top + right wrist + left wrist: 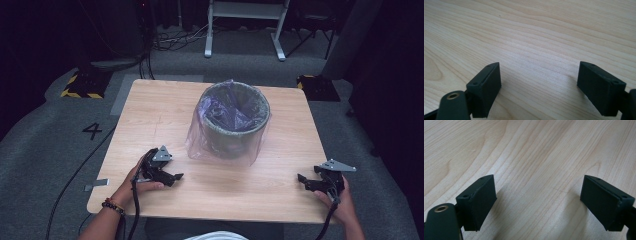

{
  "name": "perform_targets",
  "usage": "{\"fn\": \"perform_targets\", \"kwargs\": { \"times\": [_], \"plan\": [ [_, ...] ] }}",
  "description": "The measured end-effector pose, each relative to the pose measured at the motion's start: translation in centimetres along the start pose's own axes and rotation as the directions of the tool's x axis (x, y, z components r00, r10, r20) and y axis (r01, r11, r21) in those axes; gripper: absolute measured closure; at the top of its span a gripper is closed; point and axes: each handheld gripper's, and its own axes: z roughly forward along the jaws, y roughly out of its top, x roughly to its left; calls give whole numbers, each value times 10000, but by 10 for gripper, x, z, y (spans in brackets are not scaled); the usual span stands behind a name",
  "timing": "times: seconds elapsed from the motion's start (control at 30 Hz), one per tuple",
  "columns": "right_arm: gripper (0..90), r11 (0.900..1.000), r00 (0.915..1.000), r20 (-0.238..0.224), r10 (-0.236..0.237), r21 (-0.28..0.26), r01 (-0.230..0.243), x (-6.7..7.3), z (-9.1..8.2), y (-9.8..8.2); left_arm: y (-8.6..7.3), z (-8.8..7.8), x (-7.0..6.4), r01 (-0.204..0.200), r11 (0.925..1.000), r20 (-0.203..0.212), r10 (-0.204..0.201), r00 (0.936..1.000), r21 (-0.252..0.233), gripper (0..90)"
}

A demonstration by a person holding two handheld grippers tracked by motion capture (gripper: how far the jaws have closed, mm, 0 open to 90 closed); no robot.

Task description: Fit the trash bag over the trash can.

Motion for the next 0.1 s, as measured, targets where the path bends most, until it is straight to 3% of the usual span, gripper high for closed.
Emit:
{"fn": "perform_targets", "kwargs": {
  "times": [0.1],
  "plan": [
    [192, 10000, 10000, -11, -21, -2, 21, 0, 0, 0, 0, 0, 0, 11, 10000, 8, -11, 10000, 14, 129]
  ]
}}
